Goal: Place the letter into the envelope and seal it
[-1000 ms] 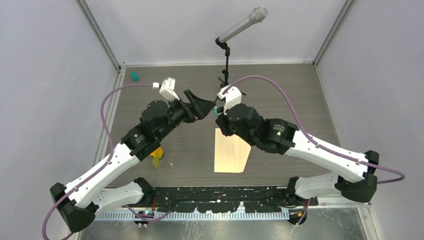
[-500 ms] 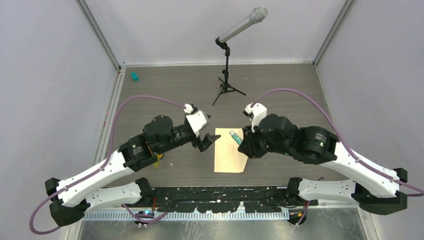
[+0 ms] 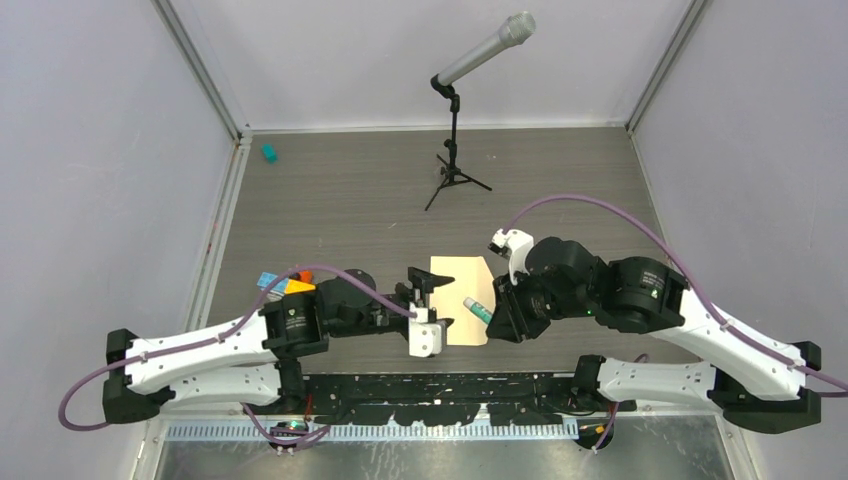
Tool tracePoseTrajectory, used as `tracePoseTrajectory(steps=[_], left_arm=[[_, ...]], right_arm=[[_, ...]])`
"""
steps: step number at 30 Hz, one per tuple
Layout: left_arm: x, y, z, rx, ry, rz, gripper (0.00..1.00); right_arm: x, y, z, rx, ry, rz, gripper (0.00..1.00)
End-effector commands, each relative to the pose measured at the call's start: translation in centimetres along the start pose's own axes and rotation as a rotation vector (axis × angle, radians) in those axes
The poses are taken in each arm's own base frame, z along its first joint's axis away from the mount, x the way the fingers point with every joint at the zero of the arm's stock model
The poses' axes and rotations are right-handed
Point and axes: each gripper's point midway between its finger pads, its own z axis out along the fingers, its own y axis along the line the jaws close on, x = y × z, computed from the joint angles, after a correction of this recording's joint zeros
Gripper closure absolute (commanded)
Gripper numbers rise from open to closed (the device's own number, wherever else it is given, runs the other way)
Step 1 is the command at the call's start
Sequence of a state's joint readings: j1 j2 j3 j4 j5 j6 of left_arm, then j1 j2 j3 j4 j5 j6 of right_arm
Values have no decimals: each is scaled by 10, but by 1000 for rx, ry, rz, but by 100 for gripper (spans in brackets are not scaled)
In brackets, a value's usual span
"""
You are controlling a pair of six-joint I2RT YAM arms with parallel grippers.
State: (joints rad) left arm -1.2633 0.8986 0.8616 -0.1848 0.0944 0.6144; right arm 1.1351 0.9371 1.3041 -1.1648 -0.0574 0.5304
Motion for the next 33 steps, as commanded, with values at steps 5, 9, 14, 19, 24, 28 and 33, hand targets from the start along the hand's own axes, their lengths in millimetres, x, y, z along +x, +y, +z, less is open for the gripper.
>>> tracePoseTrajectory(steps=[5,9,14,19,24,28,33], left_arm=[[-21,-11,18,39,-55,168,32],[-27,-15,22,49,-82,178,35],[-29,-21,27,68,-101,173,41],[-26,-26,33,79,-103,164,46],[-19,-30,37,84,-89,155,48],[-14,-34,39,92,-75,147,50],[-12,-34,40,83,-70,137,56]], right_arm=[[2,12,6,-39,57,13,99],[0,14,8,-45,64,11,99],[-1,16,10,-48,72,13,99],[-3,18,12,-51,74,14,99],[-4,19,12,-53,72,17,99],[-5,20,11,-55,69,16,99],[-5,20,12,-55,73,19,99]])
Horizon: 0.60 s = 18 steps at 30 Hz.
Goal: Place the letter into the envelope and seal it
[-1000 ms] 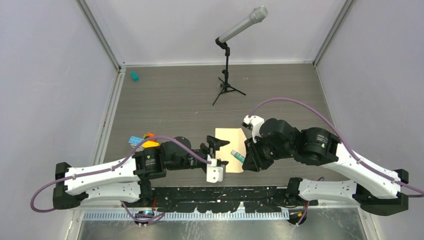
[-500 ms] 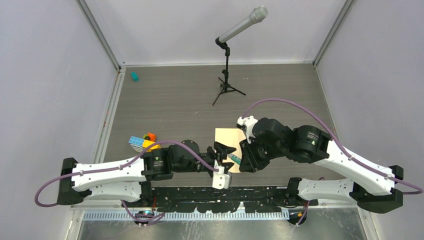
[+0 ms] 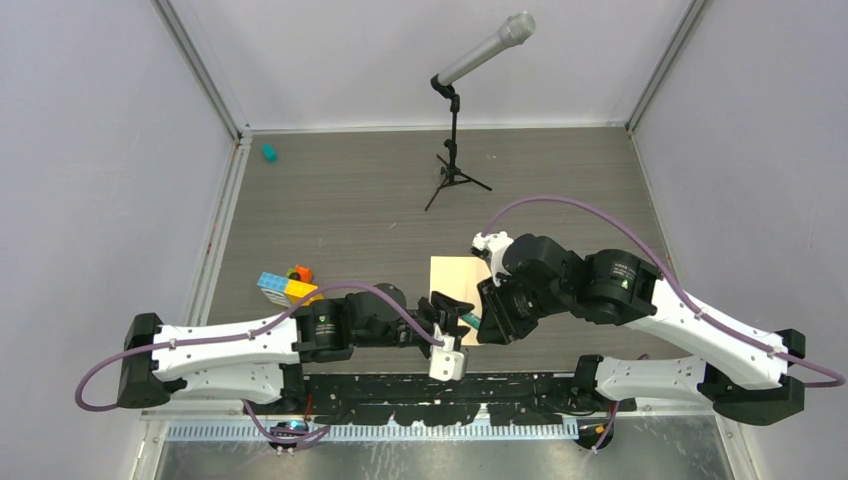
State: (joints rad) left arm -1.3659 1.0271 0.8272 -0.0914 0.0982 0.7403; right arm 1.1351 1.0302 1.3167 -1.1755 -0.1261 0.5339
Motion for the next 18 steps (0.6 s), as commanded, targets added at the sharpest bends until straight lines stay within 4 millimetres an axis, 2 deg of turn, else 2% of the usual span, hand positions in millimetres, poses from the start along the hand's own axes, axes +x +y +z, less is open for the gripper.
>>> tracePoseTrajectory(steps=[1,10,16,18], left_arm=[[-13,11,2,-48,-52,-6,57],[-14,8,6,-49,-70,-23,64],[-15,8,10,-54,-84,-38,79],[-15,10,11,-69,-90,-63,84]], right_arm=[[-12,13,-8,-47,-40,4,99],[-13,15,-7,-53,-40,6,99],[-14,14,-6,-50,-47,8,99],[-19,12,-8,-37,-75,14,84]])
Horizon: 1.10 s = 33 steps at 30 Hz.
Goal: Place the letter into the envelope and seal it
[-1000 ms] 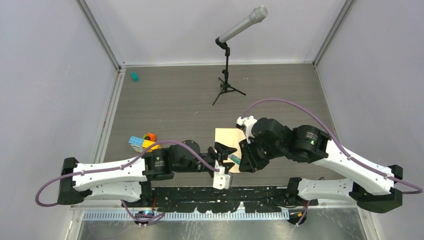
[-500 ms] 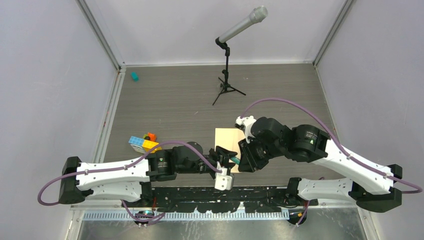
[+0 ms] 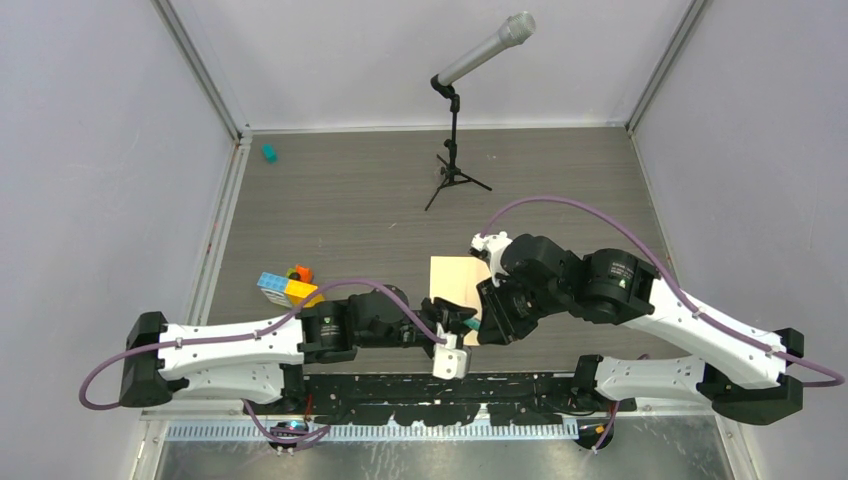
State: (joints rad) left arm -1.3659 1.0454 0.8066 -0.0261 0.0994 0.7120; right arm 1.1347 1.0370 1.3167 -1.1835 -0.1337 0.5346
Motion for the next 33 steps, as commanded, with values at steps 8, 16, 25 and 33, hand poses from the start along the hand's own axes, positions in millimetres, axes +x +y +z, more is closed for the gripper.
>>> tracePoseTrajectory(steps=[8,16,25,33], left_arm=[[-3,26,7,-215,-108,-272,100],[5,40,-1,-346,-194,-423,100],[4,47,-7,-384,-236,-463,100],[0,50,-11,-404,-274,-489,100]], right_arm=[[-49,-15,-27,87,-324,104,36],[-60,-23,-10,116,-391,167,38],[-73,-20,12,118,-404,185,47],[-80,-20,17,119,-430,206,53]])
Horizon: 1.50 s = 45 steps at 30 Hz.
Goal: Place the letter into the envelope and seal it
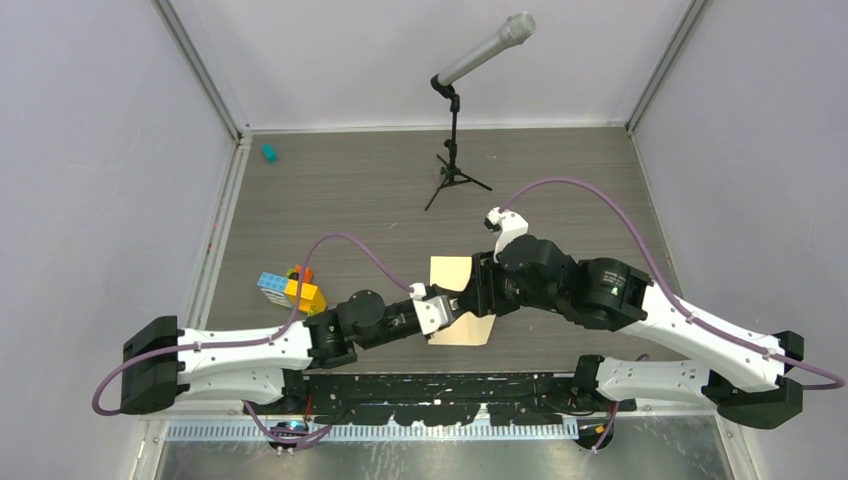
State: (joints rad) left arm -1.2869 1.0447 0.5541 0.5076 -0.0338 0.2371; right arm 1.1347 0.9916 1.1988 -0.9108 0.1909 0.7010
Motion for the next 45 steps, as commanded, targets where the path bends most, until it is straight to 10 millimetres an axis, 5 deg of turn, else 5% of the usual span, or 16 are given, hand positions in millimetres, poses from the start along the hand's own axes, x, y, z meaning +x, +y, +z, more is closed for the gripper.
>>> tracePoseTrajectory(steps=[1,14,20,29,36,40,45], left_arm=[[-38,11,-2,-49,-145,-43,100],[-44,14,-2,-76,-204,-83,100],[-41,14,-3,-83,-203,-104,99],[-16,38,-24,-264,-130,-298,28],[9,53,-38,-369,-10,-460,6],[32,69,-36,-409,72,-616,11],[57,98,-22,-458,139,-823,43]], right_arm=[[-16,9,6,-23,-75,50,54],[-16,2,12,7,-97,64,65],[-20,-6,13,48,-125,59,93],[-31,-34,12,166,-176,56,100],[-38,-70,28,248,-157,110,99],[-35,-82,43,265,-131,127,99],[-29,-92,63,296,-105,118,99]])
